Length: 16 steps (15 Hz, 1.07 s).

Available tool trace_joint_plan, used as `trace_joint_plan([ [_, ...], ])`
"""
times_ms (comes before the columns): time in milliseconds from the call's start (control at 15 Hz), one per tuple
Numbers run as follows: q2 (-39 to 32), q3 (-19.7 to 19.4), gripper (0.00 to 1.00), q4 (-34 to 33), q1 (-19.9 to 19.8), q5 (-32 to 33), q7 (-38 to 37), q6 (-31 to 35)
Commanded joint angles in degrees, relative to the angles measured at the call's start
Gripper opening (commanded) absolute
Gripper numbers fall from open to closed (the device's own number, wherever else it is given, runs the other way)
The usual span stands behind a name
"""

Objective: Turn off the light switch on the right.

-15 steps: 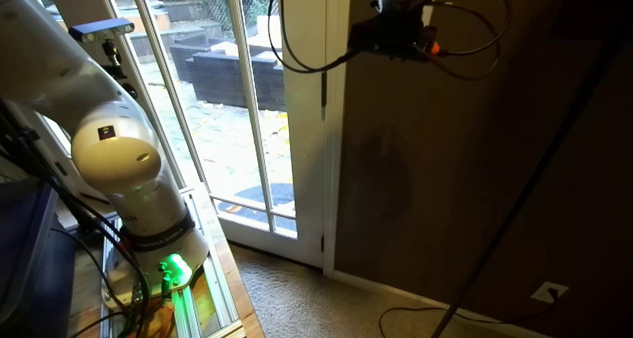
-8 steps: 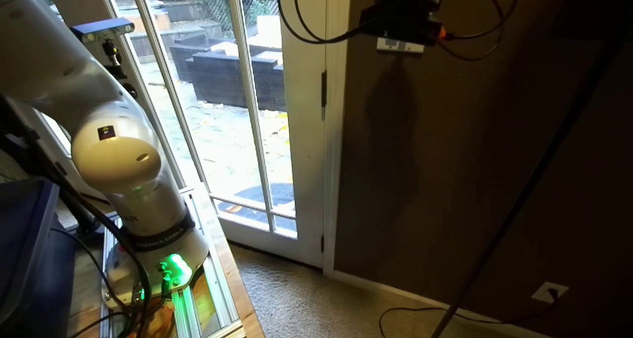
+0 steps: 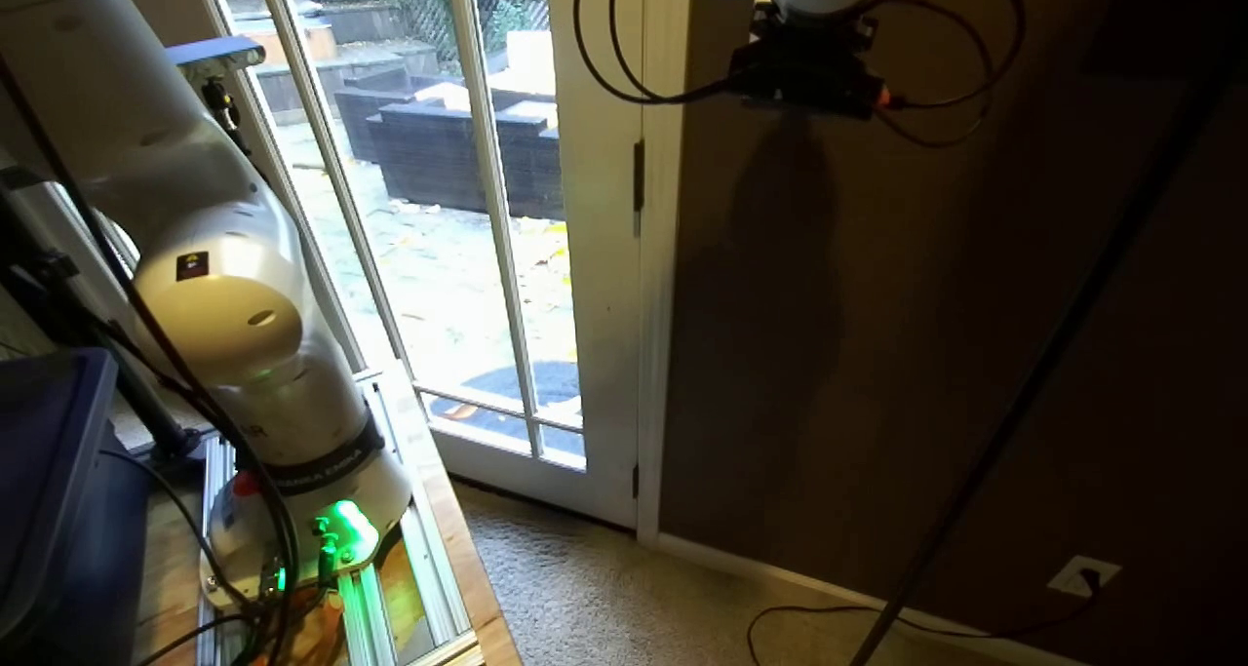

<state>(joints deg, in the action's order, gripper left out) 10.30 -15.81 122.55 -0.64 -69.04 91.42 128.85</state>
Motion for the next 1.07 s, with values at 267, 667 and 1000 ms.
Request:
trace_joint_plan([
  [267, -1.76, 2.65, 0.00, -2.37, -3.80, -4.52, 3.94, -0.84],
  [667, -2.44, 3.78, 0.00, -2.79, -4.14, -6.18, 4.61, -0.77],
  [1000, -2.81, 5.02, 0.00, -2.57, -3.62, -8.30, 6.34, 0.04],
])
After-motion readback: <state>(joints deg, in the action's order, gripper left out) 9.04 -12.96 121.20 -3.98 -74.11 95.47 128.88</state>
